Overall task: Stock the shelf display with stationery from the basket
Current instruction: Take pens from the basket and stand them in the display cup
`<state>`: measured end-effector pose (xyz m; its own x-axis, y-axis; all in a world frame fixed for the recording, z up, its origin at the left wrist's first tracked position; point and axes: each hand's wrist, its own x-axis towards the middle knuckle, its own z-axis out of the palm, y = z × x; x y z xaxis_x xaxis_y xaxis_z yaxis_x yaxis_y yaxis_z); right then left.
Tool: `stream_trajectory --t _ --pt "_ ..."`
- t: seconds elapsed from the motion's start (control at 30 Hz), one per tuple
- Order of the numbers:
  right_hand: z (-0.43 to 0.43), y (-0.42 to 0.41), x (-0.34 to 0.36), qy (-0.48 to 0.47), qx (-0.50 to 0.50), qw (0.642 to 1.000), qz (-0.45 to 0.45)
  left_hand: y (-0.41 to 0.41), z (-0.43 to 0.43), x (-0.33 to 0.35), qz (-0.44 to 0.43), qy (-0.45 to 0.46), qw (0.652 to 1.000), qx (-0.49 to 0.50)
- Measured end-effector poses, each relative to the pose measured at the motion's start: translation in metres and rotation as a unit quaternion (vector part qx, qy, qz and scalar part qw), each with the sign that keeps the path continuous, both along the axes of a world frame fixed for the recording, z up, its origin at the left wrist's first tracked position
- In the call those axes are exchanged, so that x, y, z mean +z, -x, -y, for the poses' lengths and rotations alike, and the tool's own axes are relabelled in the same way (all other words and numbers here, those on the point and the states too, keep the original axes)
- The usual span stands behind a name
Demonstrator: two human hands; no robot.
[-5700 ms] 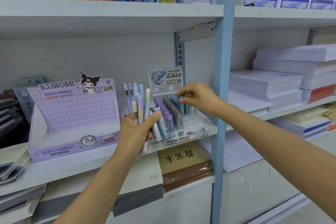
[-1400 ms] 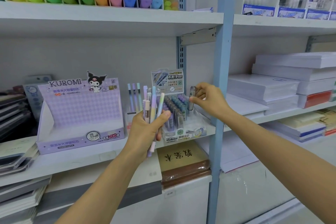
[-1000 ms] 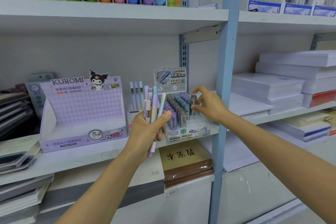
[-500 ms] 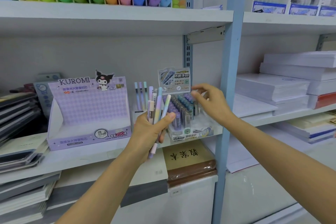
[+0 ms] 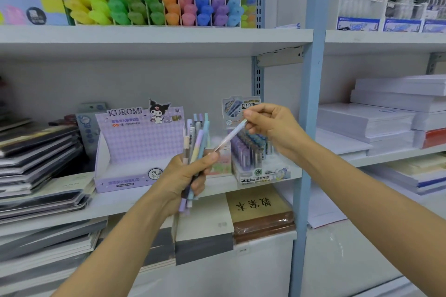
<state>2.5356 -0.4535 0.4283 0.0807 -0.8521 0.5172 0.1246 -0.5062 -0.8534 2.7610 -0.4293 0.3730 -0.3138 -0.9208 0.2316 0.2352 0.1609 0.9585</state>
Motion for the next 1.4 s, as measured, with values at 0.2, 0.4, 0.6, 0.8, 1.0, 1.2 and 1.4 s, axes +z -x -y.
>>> stream_trajectory --t 0.2,0.4,0.6,0.8,1.0,1.2,1.4 --pt "-0.017 -0.008 -0.009 -0.062 0.061 0.989 -0.123 -0.018 -0.007 0.007 -0.096 -0.001 0.982 0.161" --pt "-0.035 -0.040 -0.020 -0.027 0.095 0.947 -0.307 -0.020 -0.017 0.011 -0.108 0.031 0.969 0.220" --pt "-0.036 -0.073 -0.005 0.050 0.074 0.958 -0.272 -0.018 -0.023 0.013 -0.033 0.083 0.975 0.205" --pt "-0.027 -0.073 -0.001 0.086 -0.015 0.959 -0.268 -0.025 -0.013 0.009 -0.012 0.090 0.973 0.210" --pt "-0.012 -0.047 -0.038 0.116 -0.215 0.955 -0.169 -0.017 0.013 0.005 0.039 0.129 0.959 0.250" --pt "0.009 -0.034 -0.067 0.133 -0.199 0.961 -0.140 0.001 0.044 -0.007 0.131 0.146 0.943 0.268" --pt "0.042 -0.028 -0.062 0.092 -0.157 0.973 -0.144 0.002 0.060 -0.012 0.176 0.148 0.925 0.302"
